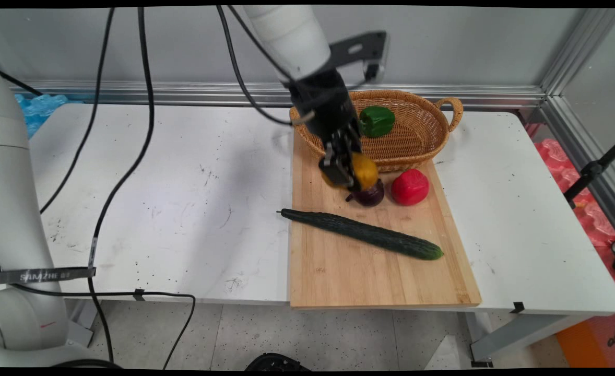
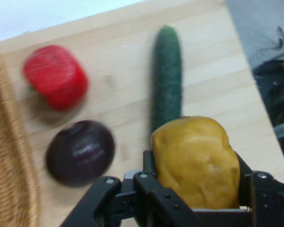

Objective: Place the picked object on the cutting board

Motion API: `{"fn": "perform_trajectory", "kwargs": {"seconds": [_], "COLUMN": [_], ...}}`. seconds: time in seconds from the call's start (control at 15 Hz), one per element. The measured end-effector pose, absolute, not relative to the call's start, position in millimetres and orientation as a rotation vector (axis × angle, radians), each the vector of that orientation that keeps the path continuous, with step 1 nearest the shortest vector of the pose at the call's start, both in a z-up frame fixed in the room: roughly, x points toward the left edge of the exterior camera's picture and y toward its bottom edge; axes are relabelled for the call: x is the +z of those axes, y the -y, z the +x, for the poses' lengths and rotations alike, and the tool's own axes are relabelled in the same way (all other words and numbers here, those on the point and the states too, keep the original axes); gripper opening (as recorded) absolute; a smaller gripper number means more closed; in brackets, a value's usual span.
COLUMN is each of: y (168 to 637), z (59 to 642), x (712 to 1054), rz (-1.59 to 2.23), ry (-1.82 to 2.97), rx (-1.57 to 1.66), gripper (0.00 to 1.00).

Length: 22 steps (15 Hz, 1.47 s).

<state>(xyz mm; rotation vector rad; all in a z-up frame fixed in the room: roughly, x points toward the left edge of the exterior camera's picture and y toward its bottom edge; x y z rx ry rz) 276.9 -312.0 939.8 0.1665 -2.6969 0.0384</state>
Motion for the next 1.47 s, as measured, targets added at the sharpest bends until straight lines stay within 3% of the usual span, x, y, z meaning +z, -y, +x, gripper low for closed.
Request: {"fn": "perform_trajectory", "kwargs": {"seconds": [0.53,1.47], "y": [282.9,277.3], "z": [229.3,170.5], "x": [883.7,799.1], "rz": [-0.046,-0.107], "ry": [2.723,2.774], "rx": [-0.017,-0.040], "gripper": [0.00,0.00]}}
